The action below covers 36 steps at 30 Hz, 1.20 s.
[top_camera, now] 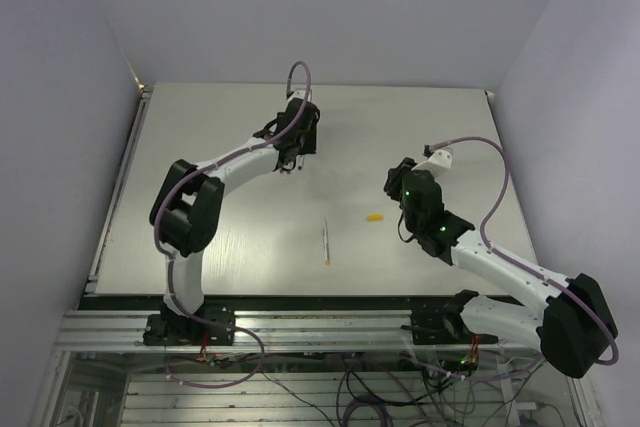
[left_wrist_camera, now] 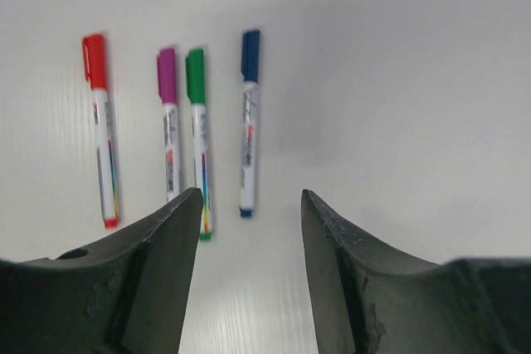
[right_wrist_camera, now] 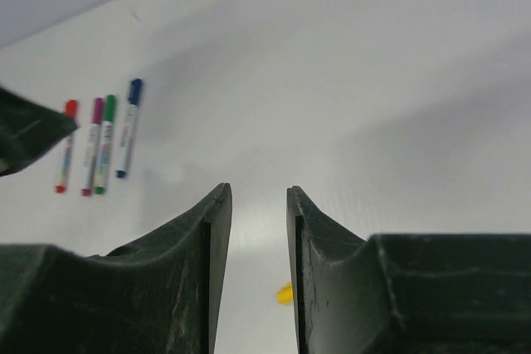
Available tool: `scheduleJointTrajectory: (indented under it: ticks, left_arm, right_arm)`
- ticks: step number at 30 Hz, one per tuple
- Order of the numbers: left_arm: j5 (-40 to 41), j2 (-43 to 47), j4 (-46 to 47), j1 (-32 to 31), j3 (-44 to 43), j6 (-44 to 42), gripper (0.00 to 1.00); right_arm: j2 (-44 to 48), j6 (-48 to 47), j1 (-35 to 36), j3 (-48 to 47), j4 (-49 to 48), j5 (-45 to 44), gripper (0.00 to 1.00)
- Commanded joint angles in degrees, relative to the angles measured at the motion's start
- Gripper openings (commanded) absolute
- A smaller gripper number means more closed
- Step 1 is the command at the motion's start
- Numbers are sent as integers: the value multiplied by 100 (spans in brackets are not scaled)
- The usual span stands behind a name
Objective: Insert the pens into the pen caps
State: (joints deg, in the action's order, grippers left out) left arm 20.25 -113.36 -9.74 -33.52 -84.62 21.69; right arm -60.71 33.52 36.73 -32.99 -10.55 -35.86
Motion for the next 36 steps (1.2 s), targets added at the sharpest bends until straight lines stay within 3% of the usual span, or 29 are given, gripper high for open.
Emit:
scheduleJointTrajectory:
  ticks: [1, 13, 16, 27, 36]
  left_arm:
    - [-330, 568, -373, -225, 521, 223, 61]
    - [-1099, 1512, -1270, -1024, 1669, 494, 69]
    - [-1382, 1612, -1289, -1157, 1892, 596, 77]
    - [-1915, 1344, -1289, -1519, 2081, 551, 81]
    - [-1741, 946, -1641, -1916, 1908, 258, 80]
  right_arm:
    - [-273, 497, 1, -292, 883, -495, 34]
    - [-442, 1075, -164, -9, 1436, -510, 36]
    - [-382, 1120, -207, 108, 1303, -419, 36]
    - [-308, 1198, -237, 218, 1214, -375, 34]
    - [-306, 1253, -253, 232, 1133, -359, 32]
